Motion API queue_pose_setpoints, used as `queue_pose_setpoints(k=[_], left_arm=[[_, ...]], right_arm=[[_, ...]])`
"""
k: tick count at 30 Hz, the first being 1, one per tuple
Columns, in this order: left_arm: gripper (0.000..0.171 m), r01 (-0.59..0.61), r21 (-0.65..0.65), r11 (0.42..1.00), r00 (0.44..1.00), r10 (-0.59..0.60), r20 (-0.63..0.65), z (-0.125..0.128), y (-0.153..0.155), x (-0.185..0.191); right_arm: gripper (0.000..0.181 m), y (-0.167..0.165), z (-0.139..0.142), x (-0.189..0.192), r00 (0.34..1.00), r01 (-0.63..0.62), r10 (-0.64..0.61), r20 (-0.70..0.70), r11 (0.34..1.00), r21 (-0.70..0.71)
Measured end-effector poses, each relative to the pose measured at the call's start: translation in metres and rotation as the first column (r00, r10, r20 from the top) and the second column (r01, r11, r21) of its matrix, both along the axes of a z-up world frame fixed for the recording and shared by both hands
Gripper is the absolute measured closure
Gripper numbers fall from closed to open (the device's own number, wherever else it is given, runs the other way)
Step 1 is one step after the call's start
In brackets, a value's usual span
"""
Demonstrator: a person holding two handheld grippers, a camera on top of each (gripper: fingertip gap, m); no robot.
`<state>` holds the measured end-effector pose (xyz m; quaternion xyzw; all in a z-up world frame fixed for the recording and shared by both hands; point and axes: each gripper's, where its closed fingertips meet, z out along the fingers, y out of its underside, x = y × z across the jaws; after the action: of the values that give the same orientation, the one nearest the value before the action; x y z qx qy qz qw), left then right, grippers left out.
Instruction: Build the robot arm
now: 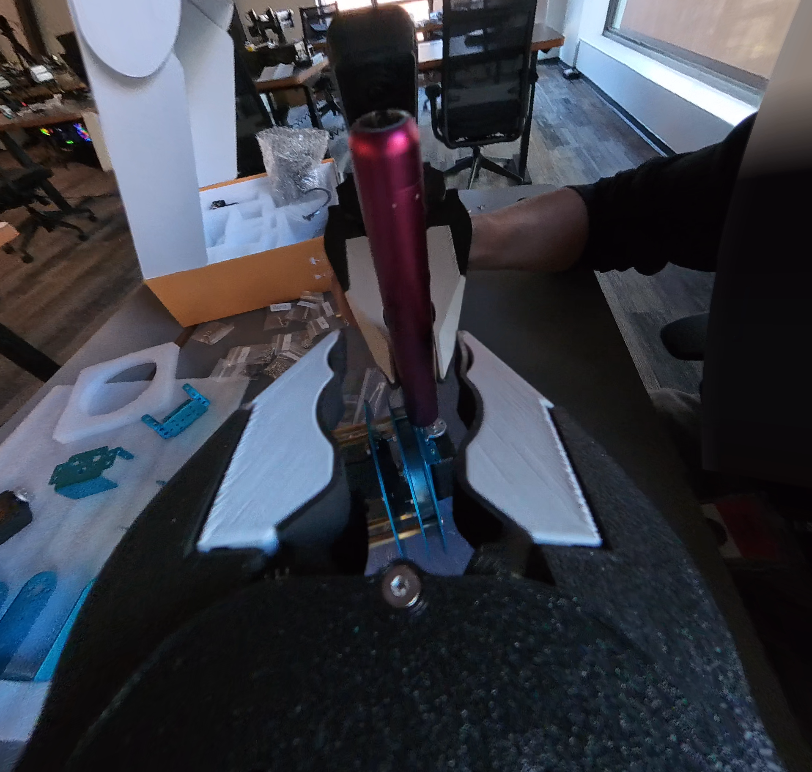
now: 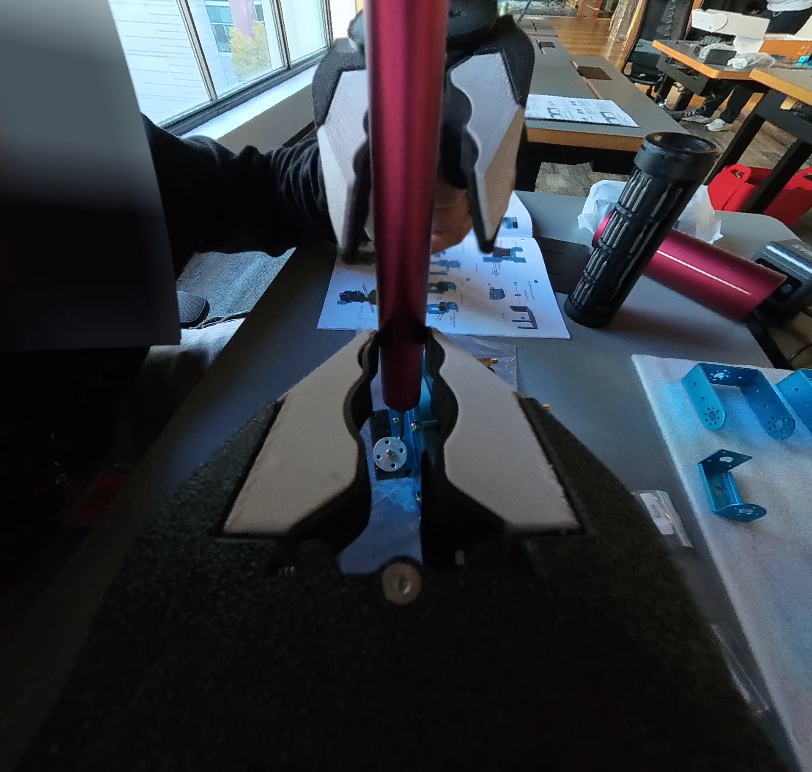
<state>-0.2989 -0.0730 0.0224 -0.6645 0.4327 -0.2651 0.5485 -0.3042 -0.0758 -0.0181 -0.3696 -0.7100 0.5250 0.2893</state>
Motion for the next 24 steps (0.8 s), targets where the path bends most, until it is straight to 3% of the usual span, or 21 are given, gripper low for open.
queue_pose_setpoints(k=[2, 5, 7, 9, 12, 24], left_arm=[[0.117, 0.003, -0.028, 1.000, 1.000, -0.002, 0.021, -0.007, -0.004, -0.008], [0.093, -0.039, -0.161, 0.986, 0.997, 0.028, -0.069, -0.053, 0.000, -0.016], [0.092, -0.065, -0.201, 0.977, 0.988, 0.035, -0.148, -0.081, 0.004, -0.017], [0.103, -0.068, -0.236, 0.969, 0.981, 0.022, -0.193, -0.098, 0.004, -0.017], [0.135, -0.059, -0.256, 0.965, 0.981, 0.009, -0.194, -0.106, 0.002, -0.020], [0.138, -0.078, -0.255, 0.964, 0.988, 0.040, -0.152, -0.110, -0.004, -0.028]], right_arm=[[0.162, 0.001, 0.000, 0.001, 1.000, -0.001, 0.001, 0.003, 1.000, -0.009], [0.162, 0.002, 0.000, 0.002, 1.000, -0.003, 0.003, 0.001, 1.000, -0.021], [0.162, 0.002, 0.000, 0.002, 1.000, -0.005, 0.005, 0.001, 1.000, -0.022], [0.162, 0.002, 0.000, 0.002, 1.000, -0.003, 0.003, 0.000, 1.000, -0.015], [0.162, 0.003, 0.000, 0.004, 1.000, 0.008, -0.008, 0.006, 1.000, -0.002], [0.162, -0.001, 0.000, 0.003, 1.000, 0.021, -0.021, -0.002, 1.000, 0.013]])
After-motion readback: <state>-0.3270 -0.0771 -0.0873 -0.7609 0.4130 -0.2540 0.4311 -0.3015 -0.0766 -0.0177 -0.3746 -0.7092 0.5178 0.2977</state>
